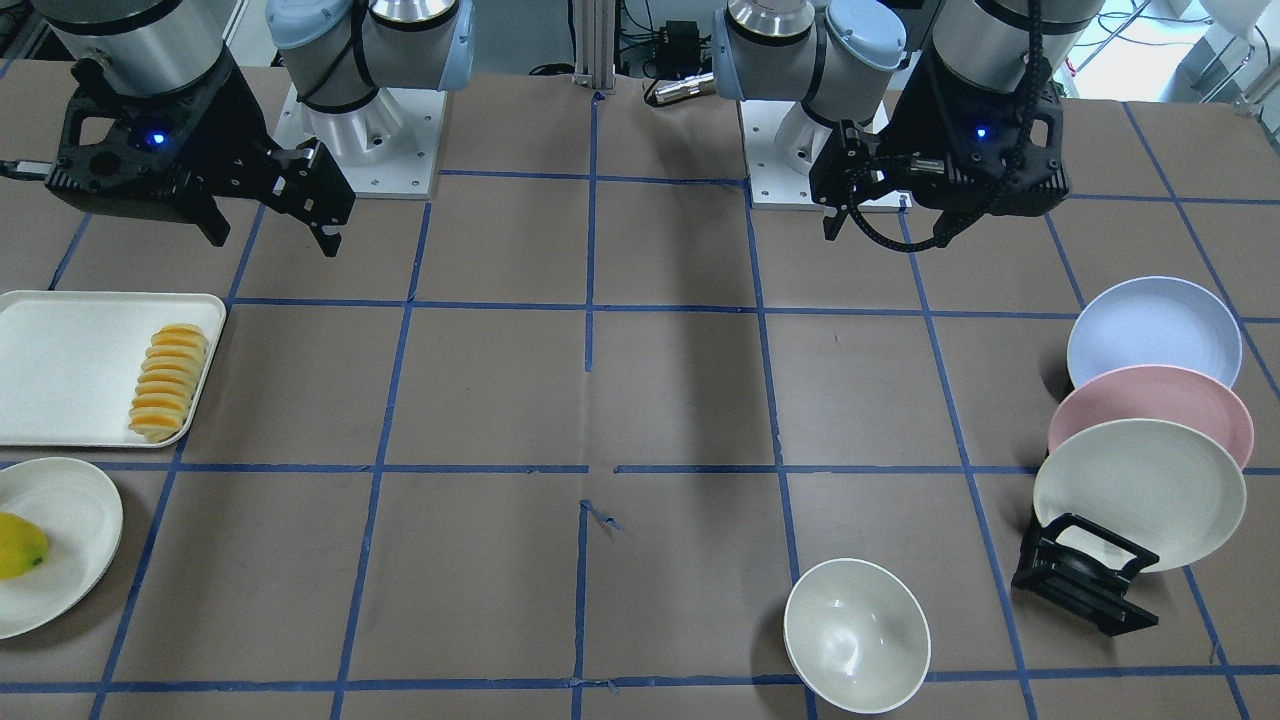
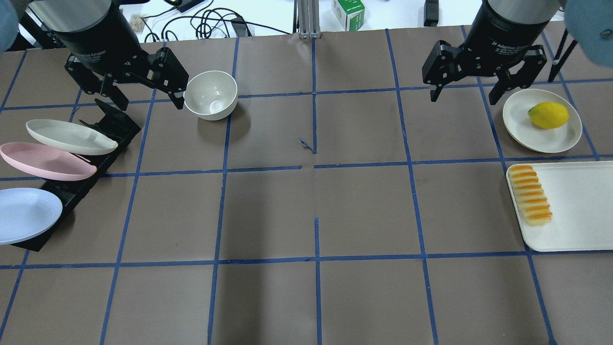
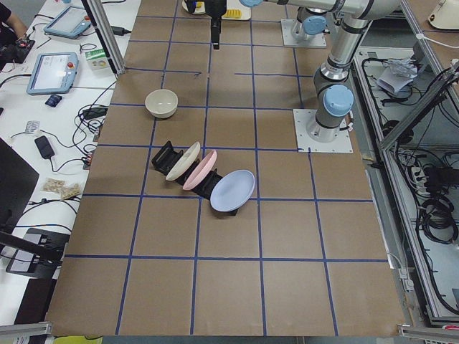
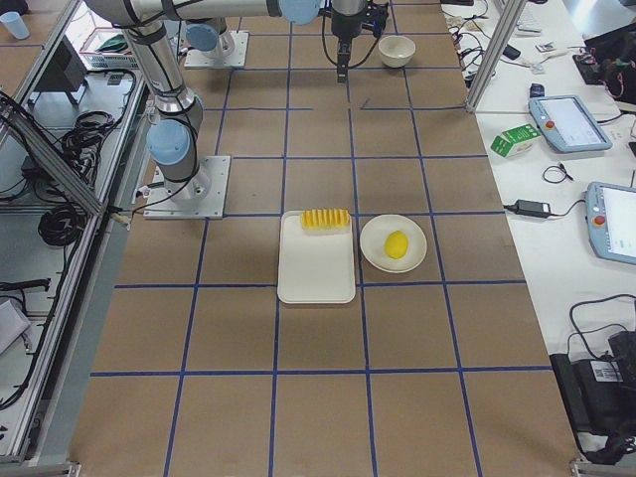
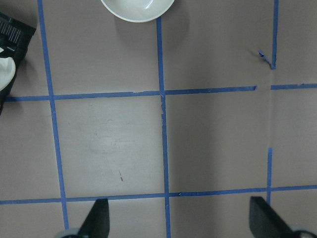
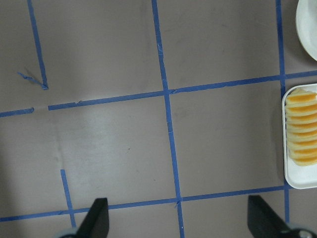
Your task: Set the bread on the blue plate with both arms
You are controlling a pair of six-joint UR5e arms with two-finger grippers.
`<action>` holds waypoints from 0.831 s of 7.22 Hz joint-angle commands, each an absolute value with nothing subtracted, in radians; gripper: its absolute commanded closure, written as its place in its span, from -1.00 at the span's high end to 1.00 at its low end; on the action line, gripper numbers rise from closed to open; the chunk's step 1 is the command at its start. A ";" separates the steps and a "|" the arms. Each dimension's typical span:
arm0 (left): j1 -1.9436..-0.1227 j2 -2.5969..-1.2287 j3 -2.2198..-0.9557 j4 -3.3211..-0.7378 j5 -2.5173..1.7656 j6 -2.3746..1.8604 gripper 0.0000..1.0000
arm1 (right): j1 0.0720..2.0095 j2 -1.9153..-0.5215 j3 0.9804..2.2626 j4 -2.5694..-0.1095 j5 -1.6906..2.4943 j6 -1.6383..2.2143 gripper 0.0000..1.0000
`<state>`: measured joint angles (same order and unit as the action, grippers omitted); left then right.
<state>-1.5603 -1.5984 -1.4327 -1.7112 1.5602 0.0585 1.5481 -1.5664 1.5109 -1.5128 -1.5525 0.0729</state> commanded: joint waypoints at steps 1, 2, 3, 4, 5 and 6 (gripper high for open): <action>-1.565 -1.600 -1.427 -1.709 1.543 0.066 1.00 | 1.543 -1.566 1.523 -1.514 -1.549 0.055 1.00; -1.566 -1.597 -1.427 -1.709 1.542 0.066 1.00 | 1.533 -1.568 1.526 -1.513 -1.551 0.049 1.00; -1.568 -1.594 -1.428 -1.707 1.530 0.061 1.00 | 1.529 -1.568 1.537 -1.509 -1.552 0.045 1.00; -1.566 -1.594 -1.425 -1.704 1.516 0.057 1.00 | 1.522 -1.568 1.566 -1.514 -1.562 0.044 1.00; -1.566 -1.583 -1.430 -1.706 1.525 0.064 1.00 | 1.519 -1.566 1.607 -1.535 -1.563 0.043 1.00; -1.569 -1.571 -1.446 -1.707 1.531 0.066 1.00 | 1.496 -1.571 1.638 -1.520 -1.565 0.028 1.00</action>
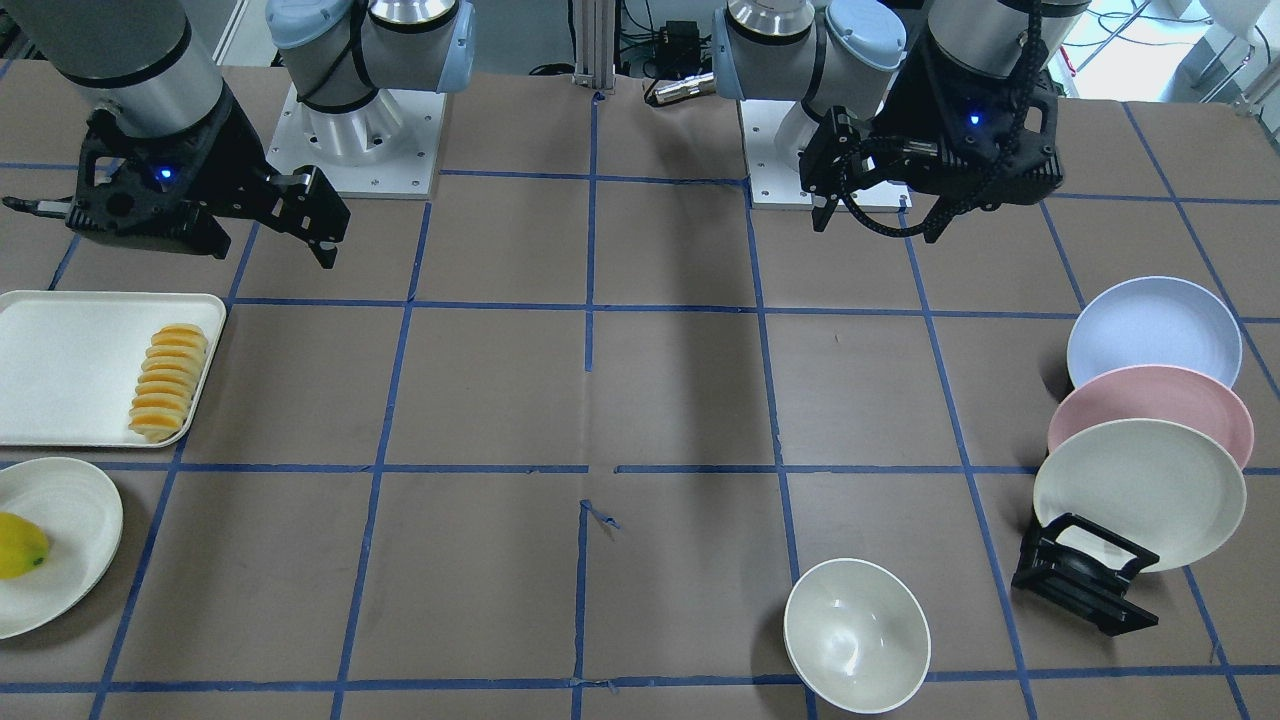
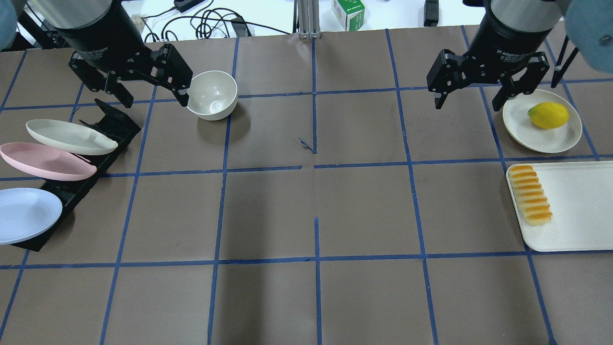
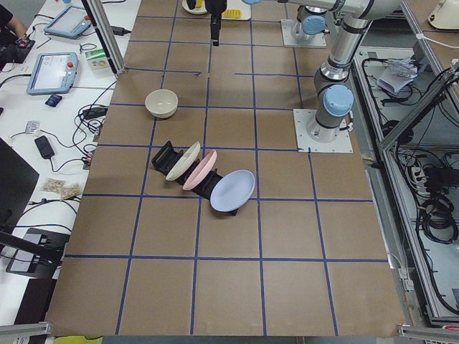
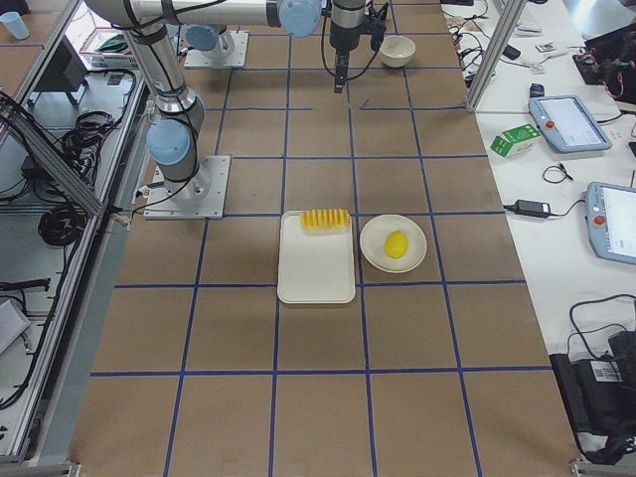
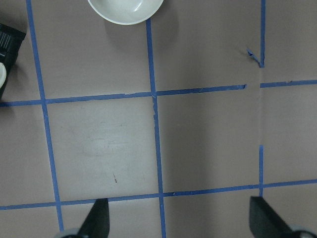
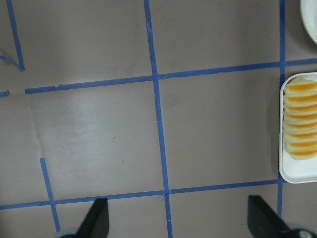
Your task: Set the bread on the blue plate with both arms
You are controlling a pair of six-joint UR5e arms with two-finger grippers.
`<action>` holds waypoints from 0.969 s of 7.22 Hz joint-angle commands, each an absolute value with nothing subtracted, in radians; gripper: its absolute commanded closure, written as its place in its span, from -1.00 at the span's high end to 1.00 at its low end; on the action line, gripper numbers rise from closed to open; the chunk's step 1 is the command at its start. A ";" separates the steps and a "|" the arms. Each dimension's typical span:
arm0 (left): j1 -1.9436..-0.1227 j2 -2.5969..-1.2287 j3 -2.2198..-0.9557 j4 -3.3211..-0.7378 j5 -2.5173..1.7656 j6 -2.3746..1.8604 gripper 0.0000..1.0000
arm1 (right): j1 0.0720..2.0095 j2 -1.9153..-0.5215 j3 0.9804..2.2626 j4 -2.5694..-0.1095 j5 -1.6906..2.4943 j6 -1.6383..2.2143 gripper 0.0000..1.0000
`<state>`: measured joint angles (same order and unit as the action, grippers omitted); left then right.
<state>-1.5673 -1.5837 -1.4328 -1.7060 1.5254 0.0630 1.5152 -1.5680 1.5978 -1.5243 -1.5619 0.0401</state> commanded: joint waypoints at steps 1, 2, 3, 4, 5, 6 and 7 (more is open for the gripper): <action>-1.569 -1.568 -1.453 -1.706 1.532 0.066 1.00 | 1.491 -1.586 1.637 -1.514 -1.565 0.028 1.00; -1.569 -1.568 -1.453 -1.706 1.532 0.066 1.00 | 1.483 -1.583 1.653 -1.514 -1.563 0.025 1.00; -1.569 -1.578 -1.453 -1.704 1.531 0.064 1.00 | 1.467 -1.579 1.687 -1.535 -1.565 -0.030 1.00; -1.569 -1.577 -1.453 -1.706 1.532 0.066 1.00 | 1.433 -1.578 1.696 -1.532 -1.566 -0.122 1.00; -1.568 -1.569 -1.454 -1.706 1.532 0.066 1.00 | 1.378 -1.583 1.686 -1.531 -1.568 -0.165 1.00; -1.569 -1.572 -1.454 -1.706 1.531 0.066 1.00 | 1.341 -1.589 1.678 -1.519 -1.648 -0.169 1.00; -1.569 -1.571 -1.457 -1.706 1.532 0.066 1.00 | 1.329 -1.582 1.689 -1.529 -1.714 -0.179 1.00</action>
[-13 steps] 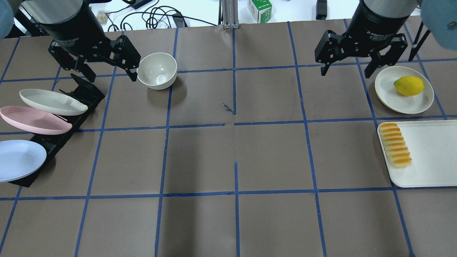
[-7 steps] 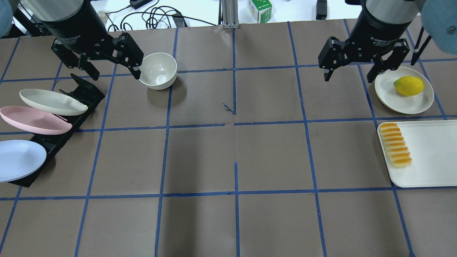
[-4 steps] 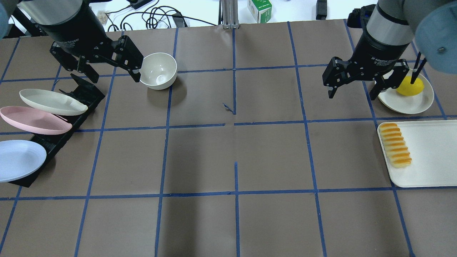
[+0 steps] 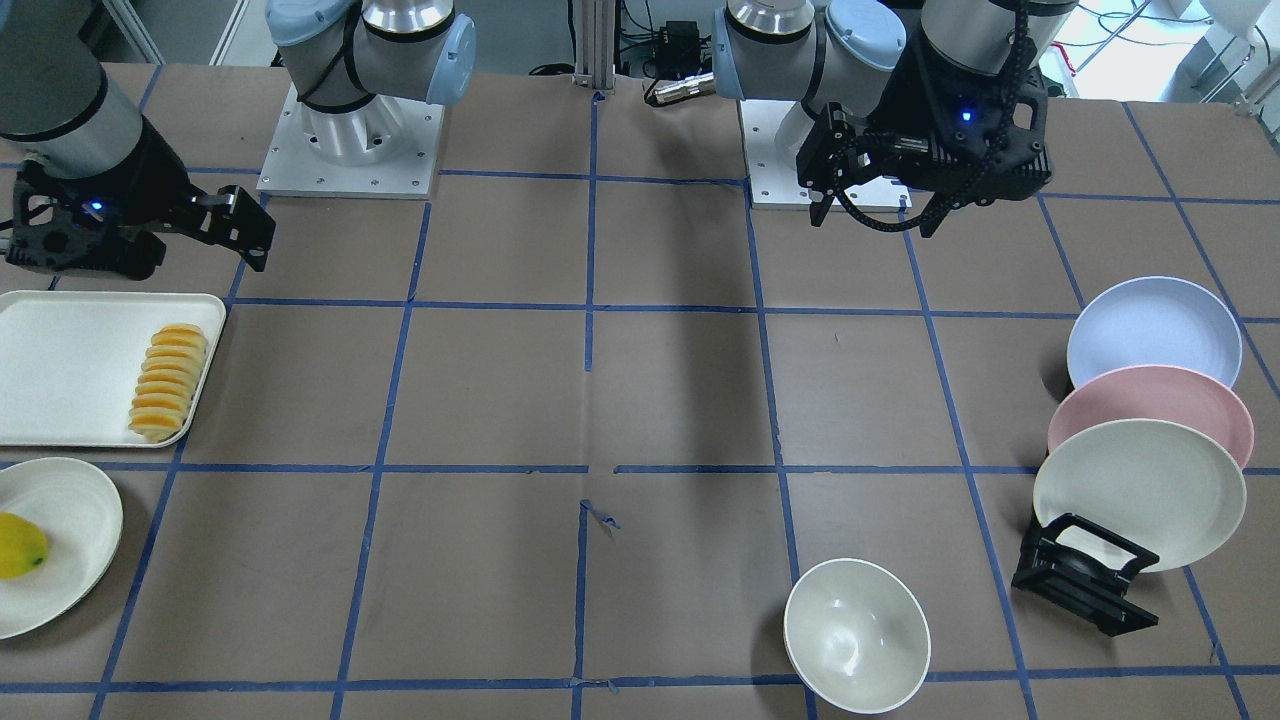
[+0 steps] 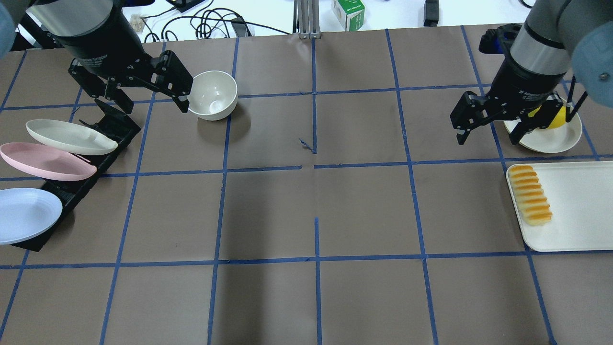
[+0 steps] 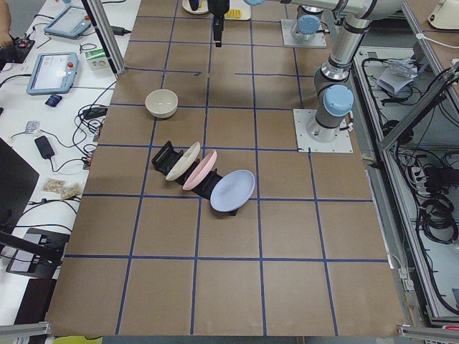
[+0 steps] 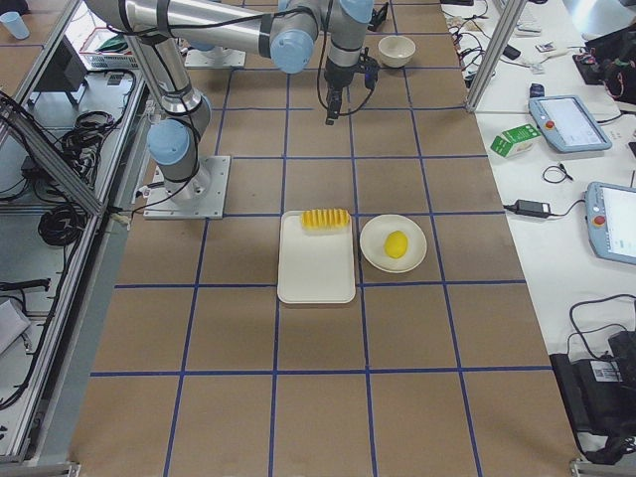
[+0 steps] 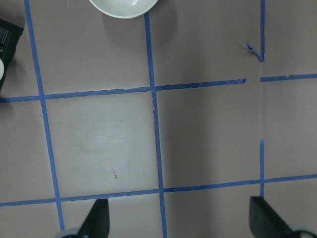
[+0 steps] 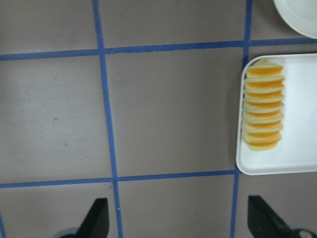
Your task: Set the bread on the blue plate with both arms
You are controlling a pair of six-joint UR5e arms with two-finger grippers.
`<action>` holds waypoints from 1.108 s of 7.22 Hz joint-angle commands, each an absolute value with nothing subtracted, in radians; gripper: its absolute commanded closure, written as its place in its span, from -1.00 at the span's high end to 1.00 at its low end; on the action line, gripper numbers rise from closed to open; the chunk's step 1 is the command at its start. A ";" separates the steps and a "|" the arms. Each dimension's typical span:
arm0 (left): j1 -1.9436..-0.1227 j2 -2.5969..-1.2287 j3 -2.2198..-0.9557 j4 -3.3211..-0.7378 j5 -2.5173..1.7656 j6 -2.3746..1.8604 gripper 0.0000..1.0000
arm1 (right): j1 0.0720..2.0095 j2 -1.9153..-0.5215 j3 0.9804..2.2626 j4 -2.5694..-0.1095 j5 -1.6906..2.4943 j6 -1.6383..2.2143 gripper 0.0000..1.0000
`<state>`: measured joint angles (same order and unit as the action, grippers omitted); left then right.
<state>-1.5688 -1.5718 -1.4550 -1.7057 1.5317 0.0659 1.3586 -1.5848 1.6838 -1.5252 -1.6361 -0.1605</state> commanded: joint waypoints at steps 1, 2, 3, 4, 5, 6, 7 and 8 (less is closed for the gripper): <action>-1.569 -1.571 -1.459 -1.706 1.534 0.066 1.00 | 1.287 -1.578 1.689 -1.534 -1.712 -0.233 1.00; -1.568 -1.571 -1.457 -1.706 1.534 0.066 1.00 | 1.216 -1.574 1.697 -1.534 -1.712 -0.282 1.00; -1.560 -1.566 -1.460 -1.715 1.534 0.069 1.00 | 1.151 -1.543 1.738 -1.560 -1.704 -0.326 1.00; -1.530 -1.563 -1.468 -1.729 1.539 0.077 1.00 | 1.120 -1.510 1.781 -1.666 -1.713 -0.350 1.00; -1.415 -1.562 -1.486 -1.750 1.539 0.209 1.00 | 1.112 -1.476 1.830 -1.768 -1.716 -0.391 1.00; -1.262 -1.565 -1.521 -1.750 1.539 0.356 1.00 | 1.098 -1.474 1.847 -1.837 -1.720 -0.452 1.00; -1.111 -1.574 -1.570 -1.744 1.536 0.455 1.00 | 1.086 -1.471 1.847 -1.838 -1.723 -0.459 1.00; -0.988 -1.610 -1.586 -1.724 1.580 0.533 1.00 | 1.074 -1.467 1.848 -1.842 -1.724 -0.460 1.00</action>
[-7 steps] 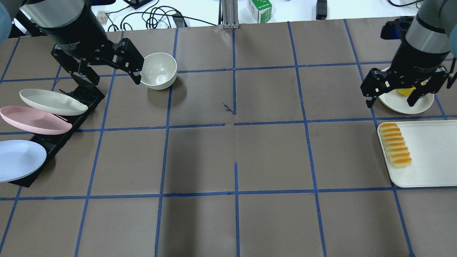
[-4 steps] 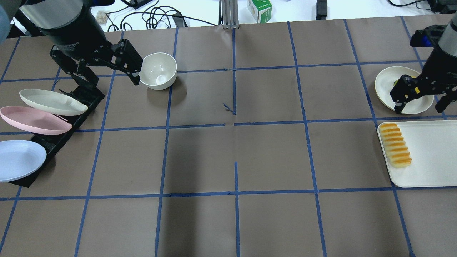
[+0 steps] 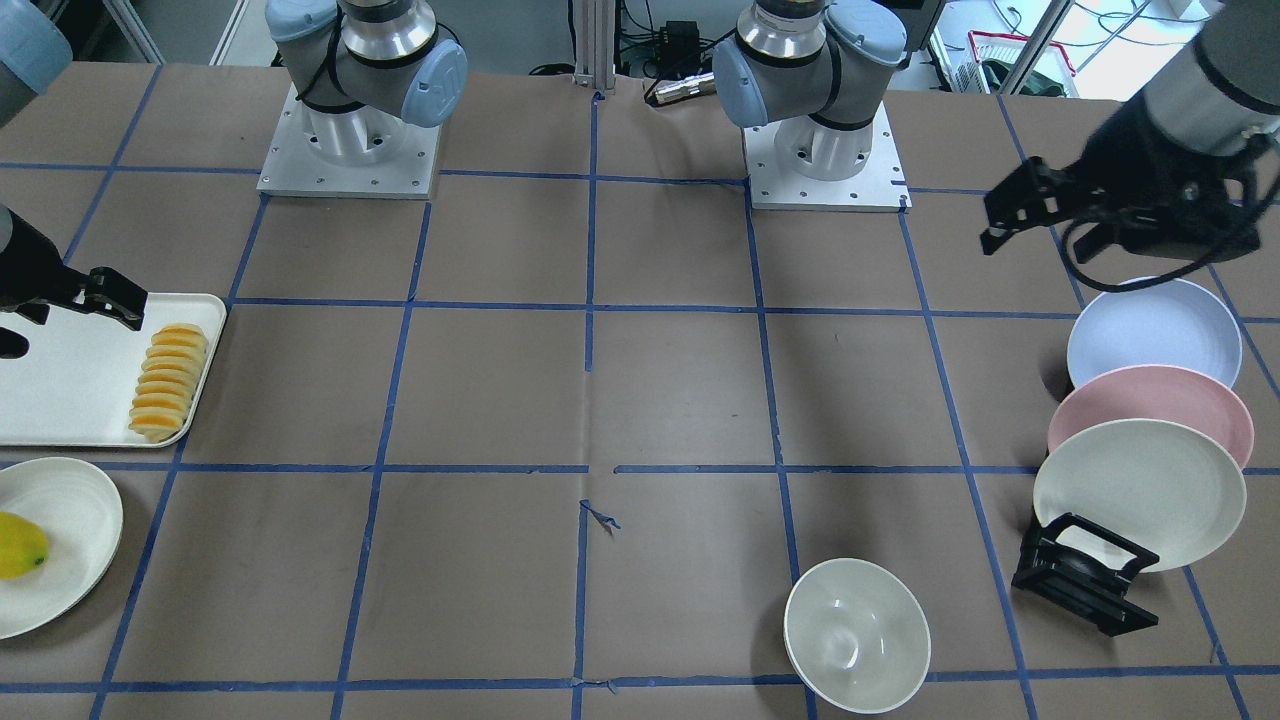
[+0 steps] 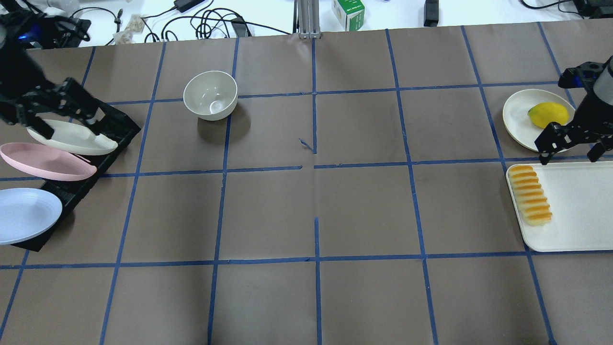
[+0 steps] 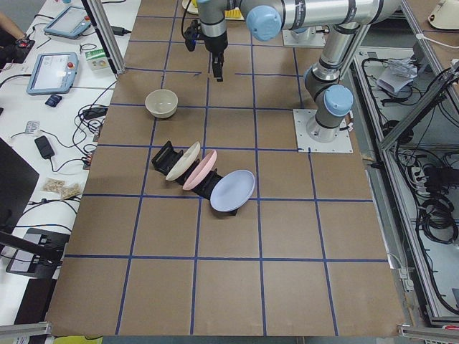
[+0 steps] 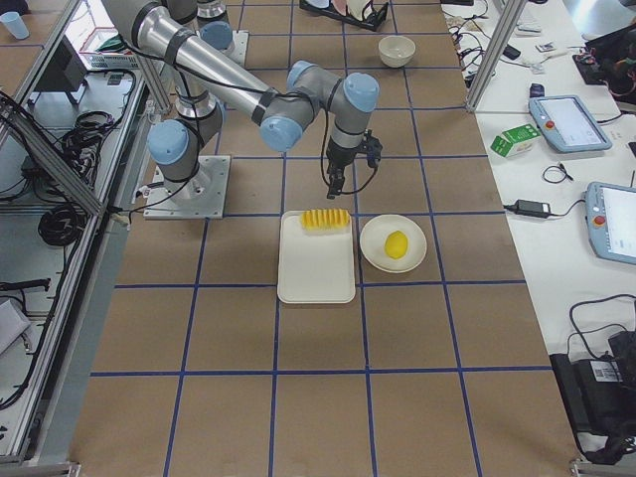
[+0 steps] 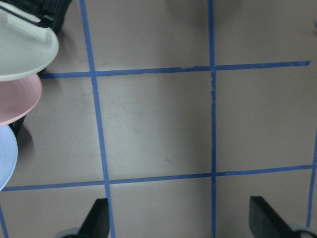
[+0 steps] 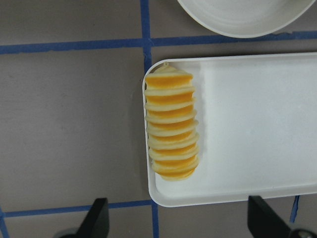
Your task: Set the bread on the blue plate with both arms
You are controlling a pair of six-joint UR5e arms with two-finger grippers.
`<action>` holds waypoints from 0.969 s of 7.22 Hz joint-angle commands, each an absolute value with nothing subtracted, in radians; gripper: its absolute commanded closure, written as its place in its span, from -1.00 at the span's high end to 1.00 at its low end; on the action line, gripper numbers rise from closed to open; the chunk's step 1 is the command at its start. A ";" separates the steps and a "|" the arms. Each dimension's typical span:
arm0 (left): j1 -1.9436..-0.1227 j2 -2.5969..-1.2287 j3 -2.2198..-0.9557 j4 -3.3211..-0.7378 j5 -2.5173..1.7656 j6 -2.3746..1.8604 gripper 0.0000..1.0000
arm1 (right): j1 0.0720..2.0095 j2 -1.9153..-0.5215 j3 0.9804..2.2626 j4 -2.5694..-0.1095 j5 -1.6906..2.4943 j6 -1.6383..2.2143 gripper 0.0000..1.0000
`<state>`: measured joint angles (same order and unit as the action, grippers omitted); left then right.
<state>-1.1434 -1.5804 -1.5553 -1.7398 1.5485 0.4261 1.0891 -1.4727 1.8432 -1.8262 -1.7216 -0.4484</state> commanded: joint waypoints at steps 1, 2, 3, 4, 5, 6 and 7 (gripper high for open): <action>-0.910 -1.649 -1.592 -1.665 1.674 0.640 1.00 | 1.068 -1.460 1.850 -1.841 -1.723 -0.462 1.00; -0.884 -1.685 -1.597 -1.540 1.822 0.684 1.00 | 1.068 -1.444 1.855 -1.842 -1.720 -0.465 1.00; -0.829 -1.716 -1.598 -1.469 1.877 0.727 1.00 | 1.069 -1.418 1.876 -1.844 -1.707 -0.460 1.00; -0.724 -1.753 -1.600 -1.441 1.864 0.723 1.00 | 1.068 -1.387 1.878 -1.899 -1.718 -0.503 1.00; -0.665 -1.800 -1.600 -1.361 1.832 0.721 1.00 | 1.066 -1.353 1.879 -1.951 -1.723 -0.552 1.00; -0.655 -1.834 -1.601 -1.350 1.809 0.694 1.00 | 1.062 -1.329 1.879 -1.956 -1.721 -0.543 1.00; -0.655 -1.850 -1.603 -1.341 1.804 0.575 1.00 | 1.062 -1.304 1.876 -1.965 -1.721 -0.543 1.00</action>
